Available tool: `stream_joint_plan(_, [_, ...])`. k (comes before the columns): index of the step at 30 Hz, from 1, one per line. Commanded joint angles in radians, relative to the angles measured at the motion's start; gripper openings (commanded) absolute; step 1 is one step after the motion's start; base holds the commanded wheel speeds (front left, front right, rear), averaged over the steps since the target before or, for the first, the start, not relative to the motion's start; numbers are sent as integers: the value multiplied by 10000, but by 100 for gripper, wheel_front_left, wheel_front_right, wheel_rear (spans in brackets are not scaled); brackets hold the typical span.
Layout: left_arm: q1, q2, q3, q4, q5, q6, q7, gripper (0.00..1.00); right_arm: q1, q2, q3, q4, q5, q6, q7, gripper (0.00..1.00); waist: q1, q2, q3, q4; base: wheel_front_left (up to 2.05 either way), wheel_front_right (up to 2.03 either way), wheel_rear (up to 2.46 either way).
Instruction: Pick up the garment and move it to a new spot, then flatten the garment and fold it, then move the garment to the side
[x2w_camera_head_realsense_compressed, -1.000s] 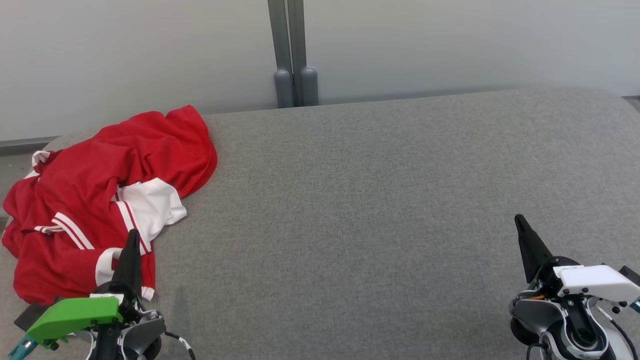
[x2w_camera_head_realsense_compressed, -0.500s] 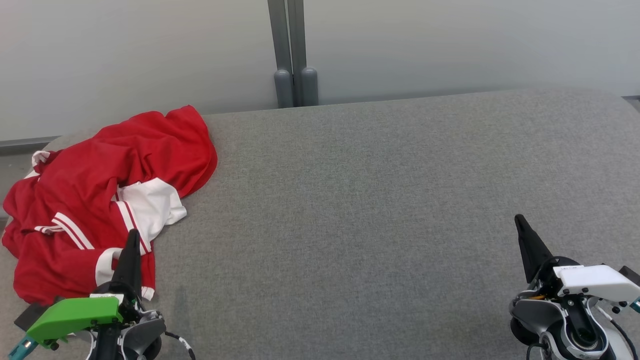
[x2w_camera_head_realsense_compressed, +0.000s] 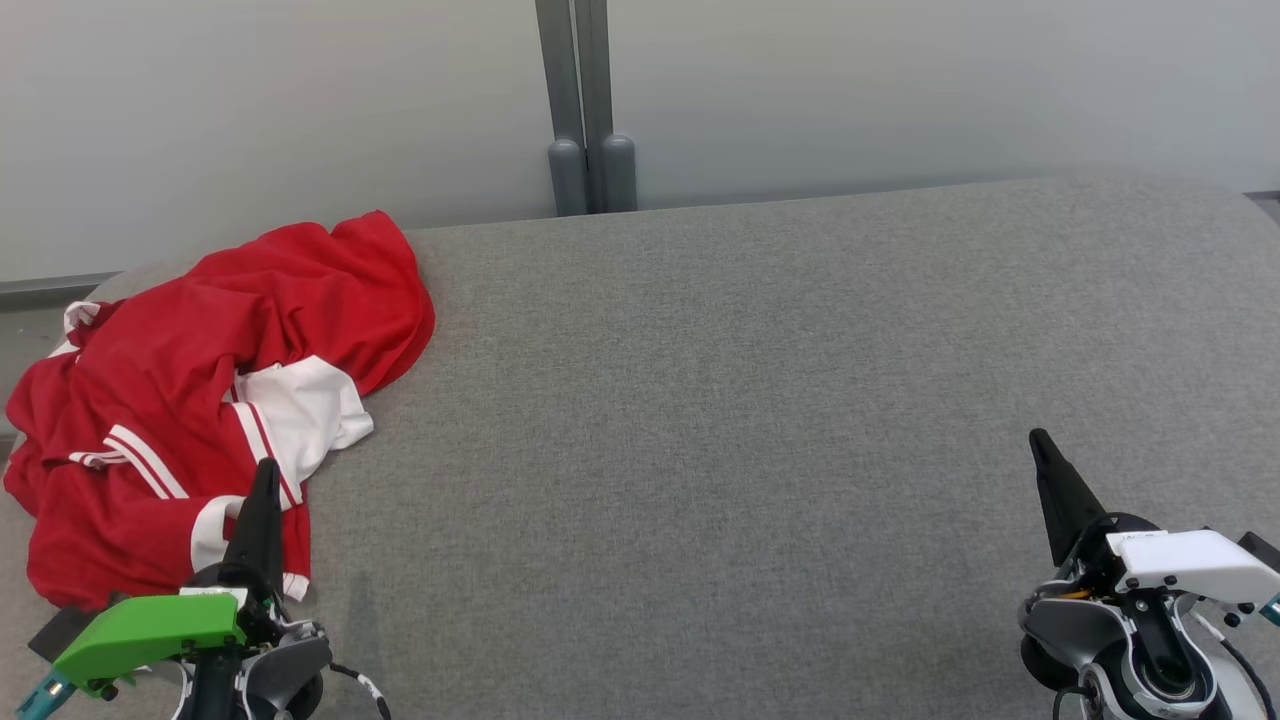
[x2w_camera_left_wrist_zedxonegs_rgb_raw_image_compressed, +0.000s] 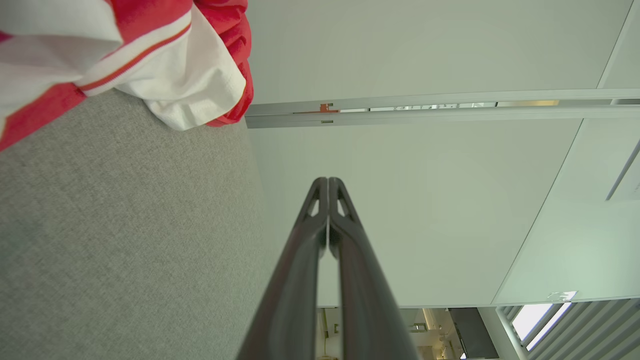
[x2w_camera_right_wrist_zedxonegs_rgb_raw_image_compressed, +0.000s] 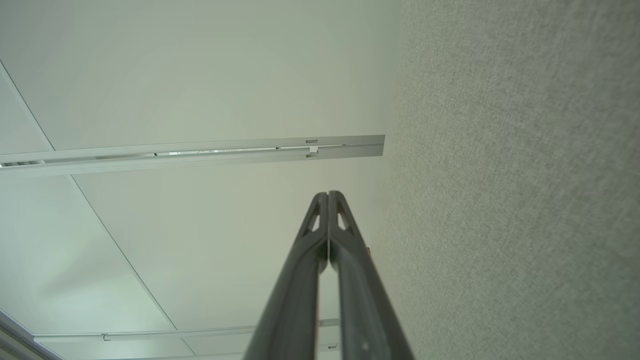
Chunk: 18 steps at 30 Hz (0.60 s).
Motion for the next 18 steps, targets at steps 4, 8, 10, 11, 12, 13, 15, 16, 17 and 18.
stream_joint_plan(4, [-138, 78, 28, 7, 7, -52, 37, 0, -59, -48, 11, 13, 74, 9, 26, 0, 0, 0, 0, 0, 0, 0, 0])
stream_joint_plan(8, [-138, 78, 28, 7, 7, -52, 37, 0, -59, -48, 11, 13, 74, 9, 24, 0, 0, 0, 0, 0, 0, 0, 0])
stream_joint_plan(10, [-138, 78, 28, 7, 7, -52, 37, 0, -59, -48, 11, 13, 74, 9, 26, 0, 0, 0, 0, 0, 0, 0, 0])
stream_joint_plan(11, [-138, 78, 28, 7, 7, -52, 37, 0, -59, -48, 11, 13, 74, 9, 24, 0, 0, 0, 0, 0, 0, 0, 0])
stream_joint_plan(12, [-138, 78, 28, 7, 7, -54, 37, 0, -59, -48, 11, 13, 74, 9, 26, 0, 0, 0, 0, 0, 0, 0, 0])
stream_joint_plan(13, [-138, 78, 28, 7, 7, -52, 37, 0, -59, -48, 11, 13, 74, 9, 26, 0, 0, 0, 0, 0, 0, 0, 0])
stream_joint_plan(15, [-139, 78, 28, 7, 7, -52, 37, 0, -59, -48, 11, 13, 74, 8, 26, 0, 0, 0, 0, 0, 0, 0, 0])
stream_joint_plan(16, [-139, 78, 28, 7, 7, -52, 37, 0, -59, -48, 11, 13, 74, 9, 26, 0, 0, 0, 0, 0, 0, 0, 0])
stream_joint_plan(17, [-139, 78, 28, 7, 7, -54, 37, 0, -59, -48, 11, 13, 74, 9, 24, 0, 0, 0, 0, 0, 0, 0, 0])
stream_joint_plan(18, [-139, 78, 28, 7, 7, -52, 37, 0, -59, -48, 11, 13, 74, 9, 26, 0, 0, 0, 0, 0, 0, 0, 0])
